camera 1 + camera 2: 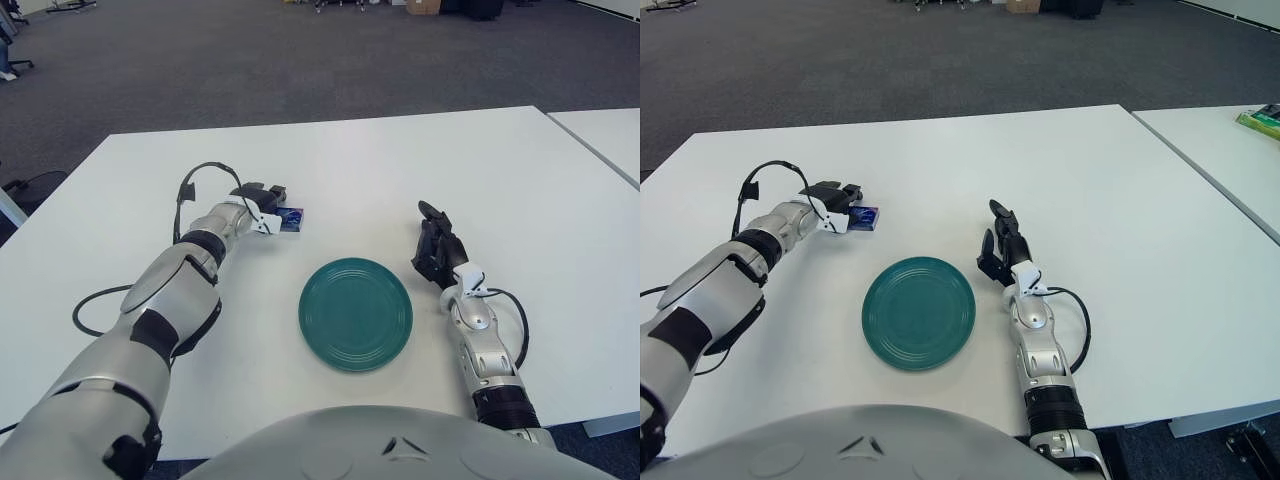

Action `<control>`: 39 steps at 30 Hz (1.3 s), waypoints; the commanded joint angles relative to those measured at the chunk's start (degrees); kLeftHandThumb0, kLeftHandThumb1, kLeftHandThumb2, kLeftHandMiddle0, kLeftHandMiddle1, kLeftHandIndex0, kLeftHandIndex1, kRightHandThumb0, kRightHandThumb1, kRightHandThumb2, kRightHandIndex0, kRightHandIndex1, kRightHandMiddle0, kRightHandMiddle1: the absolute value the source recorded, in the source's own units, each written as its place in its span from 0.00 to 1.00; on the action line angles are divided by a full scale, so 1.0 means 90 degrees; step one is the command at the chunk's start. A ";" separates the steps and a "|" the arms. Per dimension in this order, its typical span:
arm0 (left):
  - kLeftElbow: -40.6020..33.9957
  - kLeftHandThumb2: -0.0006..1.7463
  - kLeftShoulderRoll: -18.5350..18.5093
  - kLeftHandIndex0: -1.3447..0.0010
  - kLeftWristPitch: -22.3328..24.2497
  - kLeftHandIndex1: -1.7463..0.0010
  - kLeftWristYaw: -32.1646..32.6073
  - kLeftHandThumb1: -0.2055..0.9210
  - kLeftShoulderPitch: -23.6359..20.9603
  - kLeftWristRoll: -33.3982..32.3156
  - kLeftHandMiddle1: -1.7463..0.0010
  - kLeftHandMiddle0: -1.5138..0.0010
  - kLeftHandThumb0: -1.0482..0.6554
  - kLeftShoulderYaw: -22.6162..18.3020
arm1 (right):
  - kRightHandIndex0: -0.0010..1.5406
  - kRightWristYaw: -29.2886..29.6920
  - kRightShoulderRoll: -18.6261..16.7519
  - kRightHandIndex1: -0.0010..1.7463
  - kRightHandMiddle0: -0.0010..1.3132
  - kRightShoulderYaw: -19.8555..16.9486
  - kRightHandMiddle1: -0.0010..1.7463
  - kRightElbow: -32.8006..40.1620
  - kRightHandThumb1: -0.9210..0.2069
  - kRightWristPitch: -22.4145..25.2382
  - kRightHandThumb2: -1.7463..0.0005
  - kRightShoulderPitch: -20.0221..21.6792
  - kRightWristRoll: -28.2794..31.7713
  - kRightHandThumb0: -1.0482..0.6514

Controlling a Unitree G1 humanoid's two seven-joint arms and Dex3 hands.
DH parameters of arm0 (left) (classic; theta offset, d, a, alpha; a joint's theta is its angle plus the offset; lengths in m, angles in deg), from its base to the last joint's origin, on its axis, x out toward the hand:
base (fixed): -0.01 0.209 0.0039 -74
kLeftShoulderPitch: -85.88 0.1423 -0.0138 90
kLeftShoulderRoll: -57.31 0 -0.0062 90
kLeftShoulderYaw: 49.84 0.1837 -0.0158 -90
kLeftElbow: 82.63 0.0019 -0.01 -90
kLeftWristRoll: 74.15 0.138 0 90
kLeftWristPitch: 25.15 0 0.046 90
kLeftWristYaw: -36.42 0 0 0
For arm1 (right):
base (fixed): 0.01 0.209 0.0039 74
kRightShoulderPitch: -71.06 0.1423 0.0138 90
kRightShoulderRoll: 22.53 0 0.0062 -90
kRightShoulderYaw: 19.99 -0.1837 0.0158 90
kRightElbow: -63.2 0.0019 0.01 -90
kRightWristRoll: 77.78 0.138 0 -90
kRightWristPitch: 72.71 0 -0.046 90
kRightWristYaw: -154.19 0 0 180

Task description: Put the gum into the plate.

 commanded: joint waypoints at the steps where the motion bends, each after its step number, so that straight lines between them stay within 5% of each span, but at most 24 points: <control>1: 0.0274 0.16 0.0257 1.00 -0.0046 0.77 -0.0335 1.00 0.0871 0.0325 1.00 1.00 0.00 0.0296 | 0.08 0.0003 0.0055 0.00 0.00 -0.0003 0.22 -0.0235 0.00 0.0429 0.43 -0.0310 -0.0064 0.24; 13: 0.0272 0.20 0.0320 1.00 0.0080 0.98 -0.0267 1.00 0.0928 0.0313 1.00 1.00 0.00 0.0290 | 0.08 0.0024 0.0063 0.00 0.00 0.0014 0.24 -0.0160 0.00 0.0560 0.43 -0.0326 -0.0092 0.25; 39: 0.0203 0.18 0.0296 1.00 -0.0121 1.00 -0.0460 1.00 0.0873 0.0107 1.00 1.00 0.00 0.0087 | 0.08 -0.0012 0.0084 0.00 0.00 0.0016 0.24 -0.0125 0.00 0.0657 0.43 -0.0331 -0.0040 0.24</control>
